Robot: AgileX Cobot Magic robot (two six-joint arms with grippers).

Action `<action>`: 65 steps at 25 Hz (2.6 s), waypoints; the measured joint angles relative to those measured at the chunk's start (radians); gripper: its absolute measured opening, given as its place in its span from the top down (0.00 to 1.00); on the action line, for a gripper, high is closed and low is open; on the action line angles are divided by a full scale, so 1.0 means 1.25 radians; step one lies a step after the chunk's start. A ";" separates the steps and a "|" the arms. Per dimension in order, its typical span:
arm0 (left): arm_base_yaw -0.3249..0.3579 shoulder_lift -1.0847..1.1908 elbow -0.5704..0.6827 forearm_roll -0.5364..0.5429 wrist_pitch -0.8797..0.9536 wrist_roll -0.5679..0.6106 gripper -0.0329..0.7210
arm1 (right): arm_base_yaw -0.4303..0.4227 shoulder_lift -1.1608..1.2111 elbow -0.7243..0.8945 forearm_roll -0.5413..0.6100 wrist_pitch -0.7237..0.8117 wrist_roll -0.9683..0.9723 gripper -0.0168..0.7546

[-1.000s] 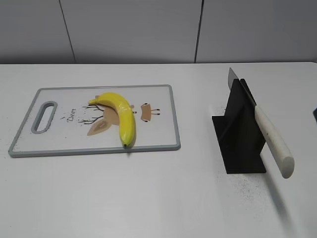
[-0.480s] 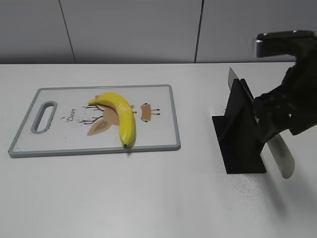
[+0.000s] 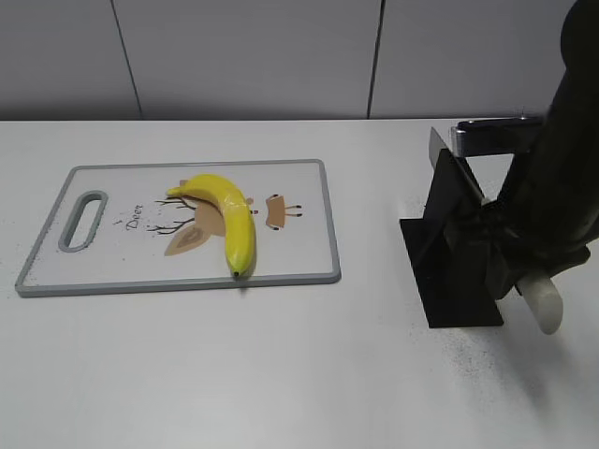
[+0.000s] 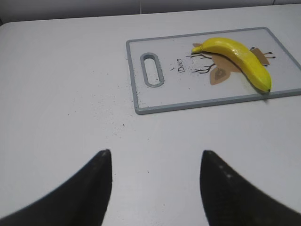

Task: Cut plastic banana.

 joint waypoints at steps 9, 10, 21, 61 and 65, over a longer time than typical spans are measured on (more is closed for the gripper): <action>0.000 0.000 0.000 0.000 0.000 0.000 0.19 | 0.000 -0.058 0.000 -0.003 -0.001 0.010 0.72; 0.000 0.000 0.000 0.000 0.000 0.000 0.20 | 0.000 -0.065 0.000 -0.003 0.000 0.011 0.72; 0.000 0.000 0.000 0.000 0.000 0.000 0.23 | 0.001 -0.213 -0.002 0.001 0.007 0.013 0.73; 0.000 0.956 -0.582 -0.186 -0.187 0.575 0.23 | 0.000 0.164 -0.593 0.140 0.130 -0.760 0.73; 0.000 1.061 -0.672 -0.212 -0.118 0.721 0.23 | 0.000 0.219 -0.659 0.178 0.155 -0.882 0.73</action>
